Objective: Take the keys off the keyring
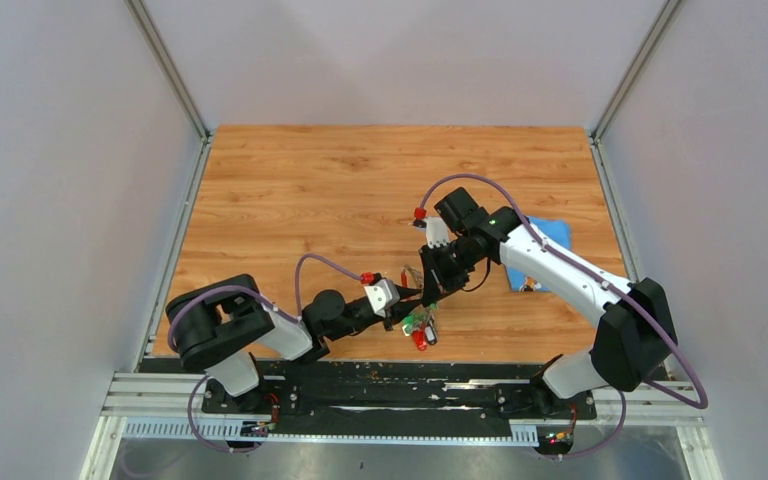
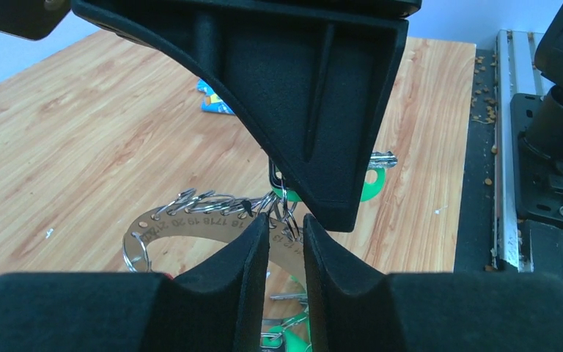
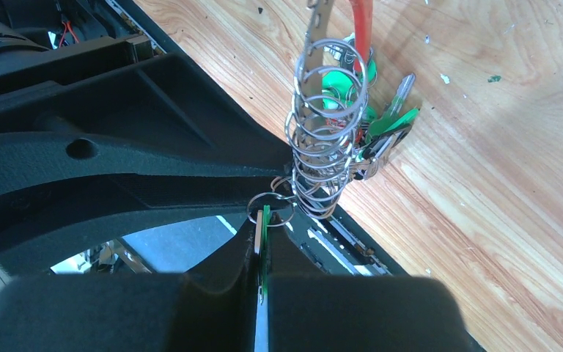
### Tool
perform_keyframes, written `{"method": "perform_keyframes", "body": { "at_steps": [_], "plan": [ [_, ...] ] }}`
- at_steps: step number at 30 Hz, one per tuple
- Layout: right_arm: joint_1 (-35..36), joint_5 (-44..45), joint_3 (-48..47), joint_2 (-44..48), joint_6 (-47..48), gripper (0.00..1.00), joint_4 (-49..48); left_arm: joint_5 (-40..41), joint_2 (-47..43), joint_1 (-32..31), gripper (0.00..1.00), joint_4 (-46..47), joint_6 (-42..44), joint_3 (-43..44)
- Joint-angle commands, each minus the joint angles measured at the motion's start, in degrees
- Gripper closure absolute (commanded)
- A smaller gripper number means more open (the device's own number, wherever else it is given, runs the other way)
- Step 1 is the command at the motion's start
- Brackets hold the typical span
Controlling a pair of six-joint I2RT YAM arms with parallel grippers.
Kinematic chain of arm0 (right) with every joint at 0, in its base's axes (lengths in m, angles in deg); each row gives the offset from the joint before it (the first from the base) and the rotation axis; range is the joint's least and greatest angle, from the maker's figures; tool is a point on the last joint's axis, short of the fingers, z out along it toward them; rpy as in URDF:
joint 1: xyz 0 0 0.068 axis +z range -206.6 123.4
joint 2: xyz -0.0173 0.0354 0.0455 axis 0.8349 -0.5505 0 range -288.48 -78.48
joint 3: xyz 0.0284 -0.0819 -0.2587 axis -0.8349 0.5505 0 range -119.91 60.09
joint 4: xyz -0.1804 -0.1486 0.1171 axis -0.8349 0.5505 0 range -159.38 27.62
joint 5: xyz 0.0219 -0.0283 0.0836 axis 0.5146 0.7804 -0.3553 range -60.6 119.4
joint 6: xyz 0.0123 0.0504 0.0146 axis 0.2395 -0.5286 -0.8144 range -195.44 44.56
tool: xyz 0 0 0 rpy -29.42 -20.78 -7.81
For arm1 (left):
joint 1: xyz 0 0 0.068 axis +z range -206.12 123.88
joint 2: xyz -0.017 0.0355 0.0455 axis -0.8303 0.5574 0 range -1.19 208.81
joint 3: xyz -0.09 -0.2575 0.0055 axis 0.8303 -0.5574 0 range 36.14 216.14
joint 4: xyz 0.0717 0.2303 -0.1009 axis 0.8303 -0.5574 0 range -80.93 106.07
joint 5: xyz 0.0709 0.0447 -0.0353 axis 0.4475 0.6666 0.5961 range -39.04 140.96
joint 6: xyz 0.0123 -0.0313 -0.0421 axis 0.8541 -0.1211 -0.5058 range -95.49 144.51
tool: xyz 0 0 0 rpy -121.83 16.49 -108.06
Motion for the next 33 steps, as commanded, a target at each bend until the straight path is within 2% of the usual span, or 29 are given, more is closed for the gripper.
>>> {"method": "perform_keyframes", "body": {
  "at_steps": [1, 9, 12, 22, 33],
  "plan": [
    [-0.7, -0.2, -1.0, 0.4, -0.8, 0.99, 1.2, 1.2, 1.6, -0.6, 0.73, 3.2, -0.2, 1.3],
    [-0.7, -0.4, -0.5, 1.1, -0.7, 0.99, 1.2, 2.0, 2.0, -0.6, 0.88, 2.2, -0.1, 2.1],
    [-0.7, -0.1, -0.1, 1.4, -0.6, 0.99, 1.2, 1.1, 1.8, -0.6, 1.0, 1.3, -0.2, 2.5],
    [-3.8, 5.6, 1.8, 3.9, -1.2, 0.99, 2.5, 0.8, 1.5, -0.6, 1.0, 0.5, 0.3, 1.8],
    [-3.8, 5.5, 3.7, 3.7, -0.4, 0.99, 2.6, 1.1, 1.7, -0.7, 1.0, 0.7, -0.8, 2.1]
  ]
}}
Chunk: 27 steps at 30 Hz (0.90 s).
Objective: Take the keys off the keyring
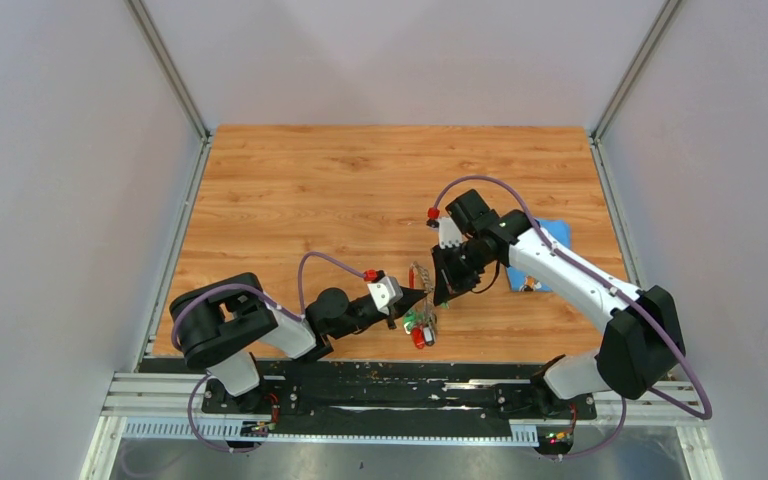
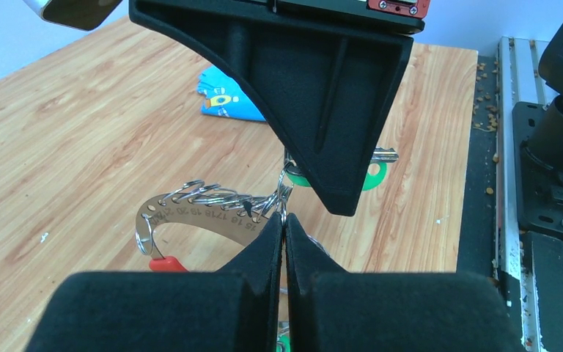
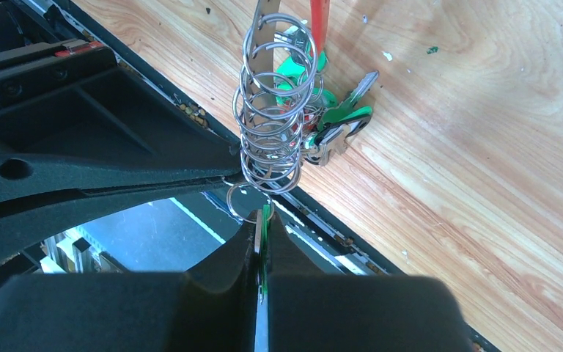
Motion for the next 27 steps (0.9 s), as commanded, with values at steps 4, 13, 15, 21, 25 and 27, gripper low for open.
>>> {"method": "perform_keyframes", "body": {
  "at_steps": [4, 13, 15, 21, 25, 27],
  "plan": [
    [-0.8, 0.6, -0.1, 0.8, 1.1, 0.99, 2.8, 1.0, 0.7, -0.5, 1.0, 1.9, 0.0, 0.1],
    [0.5, 2.9, -3.1, 1.0, 1.7, 0.99, 5.1, -0.1, 1.2, -0.6, 1.0, 2.1, -0.1, -0.3],
    [0.6, 2.4, -4.6, 0.5, 2.2, 0.99, 6.0, -0.8, 1.1, -0.5, 0.96, 2.0, -0.4, -0.3],
    [1.6, 0.9, -7.0, -0.5, 2.2, 0.99, 6.6, -2.4, 0.4, -0.5, 0.71, 0.7, -1.1, -0.4],
    [2.9, 5.5, -10.9, -1.6, 6.7, 0.99, 10.1, 1.5, -1.2, -0.4, 0.61, 4.1, -3.0, -3.1],
    [5.4, 6.7, -13.2, -3.1, 9.2, 0.99, 11.8, 3.2, -2.6, 0.2, 0.57, 5.2, -3.9, -4.5]
  ]
}}
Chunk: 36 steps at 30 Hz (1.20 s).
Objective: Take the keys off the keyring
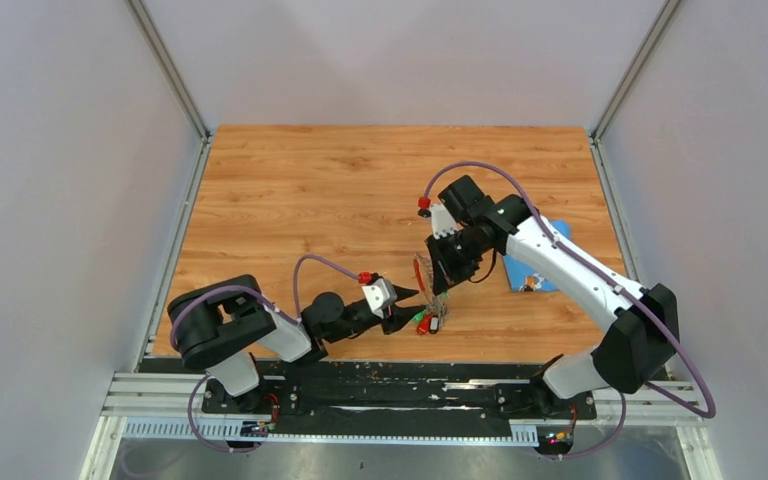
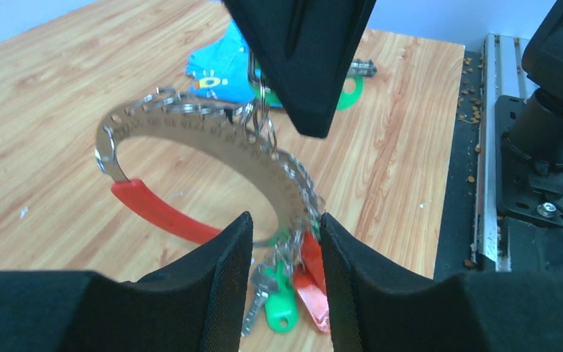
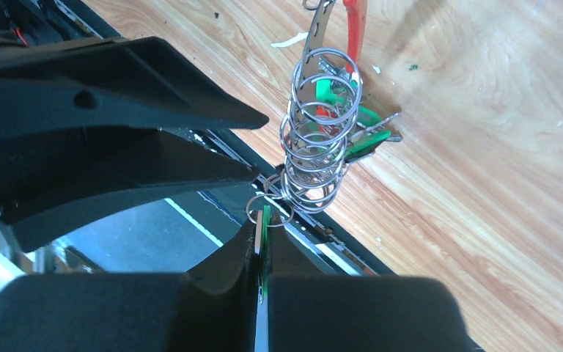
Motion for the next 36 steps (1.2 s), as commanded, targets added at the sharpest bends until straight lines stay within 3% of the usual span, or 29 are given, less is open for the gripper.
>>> {"method": "perform_keyframes", "body": {
  "at_steps": [1, 4, 12, 21, 26, 36],
  "plan": [
    [5.0, 5.2, -5.9, -2.7, 6.2, 0.99, 5.9, 3.4, -3.6, 1.2, 0.56, 3.5, -2.5, -3.2],
    [6.1, 9.0, -7.0, -4.4, 6.7, 0.99, 7.2, 0.8, -6.4, 2.7, 0.57, 1.5, -3.7, -3.6],
    [6.2, 3.8, -4.7, -3.4, 8.9, 0.99, 2.2, 0.8, -8.0, 2.8, 0.64, 5.0, -3.3, -6.4],
    [6.5, 4.9, -0.1, -1.8, 11.1, 0.99, -1.4, 3.0, -20.4, 2.8, 0.6, -5.3, -1.2, -7.5],
    [6.6, 4.6, 1.4, -1.0, 11.5, 0.99, -4.0, 3.8, -28.9, 2.9, 0.52, -26.4, 3.3, -2.8],
    [7.6, 4.5, 6.8, 2.8, 12.3, 0.99, -7.6, -8.3, -19.3, 9.8, 0.29, -26.1, 7.4, 0.9]
  ]
}}
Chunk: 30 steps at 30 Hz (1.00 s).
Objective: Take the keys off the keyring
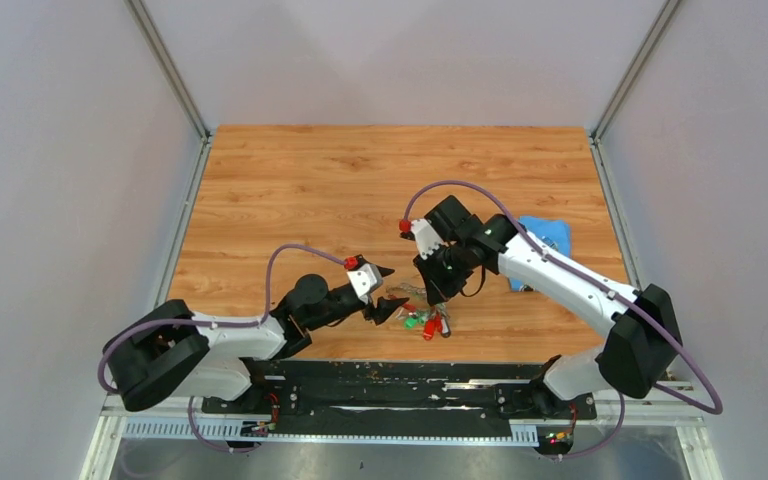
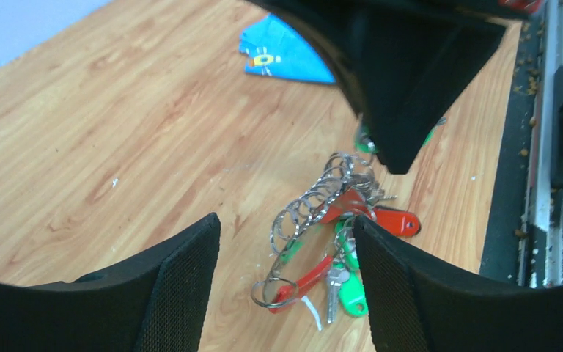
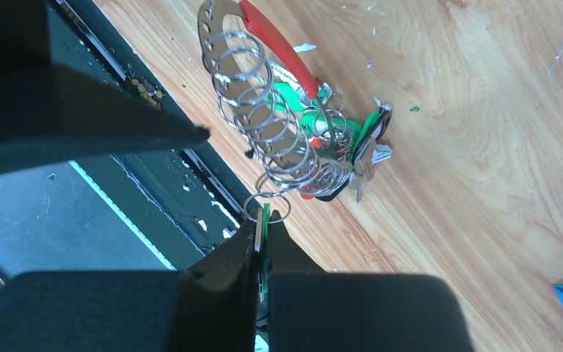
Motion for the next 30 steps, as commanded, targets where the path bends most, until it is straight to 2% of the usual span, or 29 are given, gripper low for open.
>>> {"method": "perform_keyframes", "body": {
  "at_steps": [1, 7, 12, 16, 19, 22, 25, 26, 28, 30],
  "plan": [
    [1.0, -0.4, 3.1, 3.2, 1.2, 0.99, -1.6, -6.0, 3.3, 2.5, 0.28, -1.6, 3.7, 3.2],
    [1.2, -0.5, 5.0, 4.4, 1.2, 0.99, -3.0, -14.1, 8.3, 3.3, 0.27, -1.6, 4.0, 7.2],
    [1.1, 2.1, 5.2, 4.4, 0.8, 0.99, -3.1, -21.1, 14.1, 3.3, 0.32, -1.4, 1.3, 9.7],
    [1.2, 3.4, 4.5, 3.9, 0.5, 0.99, -3.1, -22.7, 16.7, 3.3, 0.33, 2.1, -1.6, 8.8],
    [1.1, 2.7, 3.3, 3.7, 0.3, 0.99, -3.1, -21.6, 18.7, 3.3, 0.42, 4.6, -2.7, 8.0],
    [1.1, 1.3, 2.1, 3.0, 0.2, 0.99, -3.1, -20.3, 22.3, 3.3, 0.59, 12.2, -6.1, 7.0],
    [1.2, 0.7, 1.2, 3.2, -0.5, 0.99, -3.3, -19.0, 25.7, 3.3, 0.96, 17.4, -10.4, 7.8],
    [1.2, 1.7, 1.1, 3.5, -0.9, 0.99, -3.3, -17.9, 27.1, 3.3, 1.0, 21.4, -12.1, 7.5],
    [0.7, 7.6, 2.3, 4.0, -3.0, 0.99, -3.2, -14.7, 30.6, 3.6, 1.0, 32.0, -17.2, 5.2],
    [-1.6, 9.3, 5.0, 4.0, -6.3, 0.99, -2.8, -14.3, 31.1, 4.0, 1.0, 32.5, -19.9, 5.4]
  ]
}}
